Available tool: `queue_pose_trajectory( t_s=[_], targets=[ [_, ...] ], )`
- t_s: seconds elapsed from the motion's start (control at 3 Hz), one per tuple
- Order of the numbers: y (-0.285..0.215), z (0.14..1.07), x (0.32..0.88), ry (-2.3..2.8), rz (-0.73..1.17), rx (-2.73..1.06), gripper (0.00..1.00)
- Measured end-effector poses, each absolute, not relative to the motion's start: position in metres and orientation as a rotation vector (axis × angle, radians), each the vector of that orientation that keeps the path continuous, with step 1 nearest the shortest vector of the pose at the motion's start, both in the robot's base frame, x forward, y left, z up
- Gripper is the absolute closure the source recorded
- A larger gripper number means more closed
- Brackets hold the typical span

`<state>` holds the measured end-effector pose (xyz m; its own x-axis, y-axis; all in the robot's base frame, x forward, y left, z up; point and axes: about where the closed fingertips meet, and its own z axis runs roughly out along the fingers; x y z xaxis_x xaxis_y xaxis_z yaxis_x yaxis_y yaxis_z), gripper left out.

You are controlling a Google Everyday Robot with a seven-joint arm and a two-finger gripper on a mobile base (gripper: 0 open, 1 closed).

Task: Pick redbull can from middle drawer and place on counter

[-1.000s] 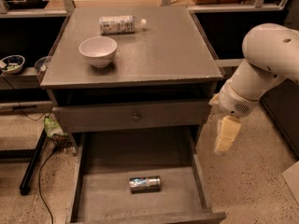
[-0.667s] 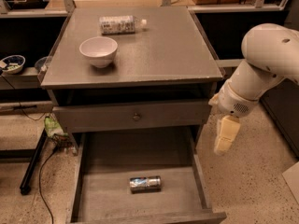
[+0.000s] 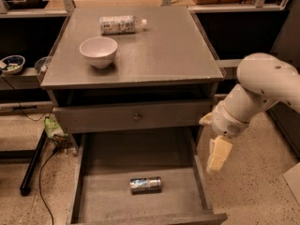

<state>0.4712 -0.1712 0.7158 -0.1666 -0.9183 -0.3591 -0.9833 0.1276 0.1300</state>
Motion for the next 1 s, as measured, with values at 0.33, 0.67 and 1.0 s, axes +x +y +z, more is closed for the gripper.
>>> queue_pose_trajectory(
  t_s=[0.33,0.67,1.0],
  targets=[
    [-0.158,0.683,0.462,2.184,0.607,-1.925,0.0],
    [-0.145,0.655,0.458,2.174,0.682,-1.949,0.0],
    [-0.134,0.634,0.455,2.155,0.75,-1.98,0.0]
  ],
)
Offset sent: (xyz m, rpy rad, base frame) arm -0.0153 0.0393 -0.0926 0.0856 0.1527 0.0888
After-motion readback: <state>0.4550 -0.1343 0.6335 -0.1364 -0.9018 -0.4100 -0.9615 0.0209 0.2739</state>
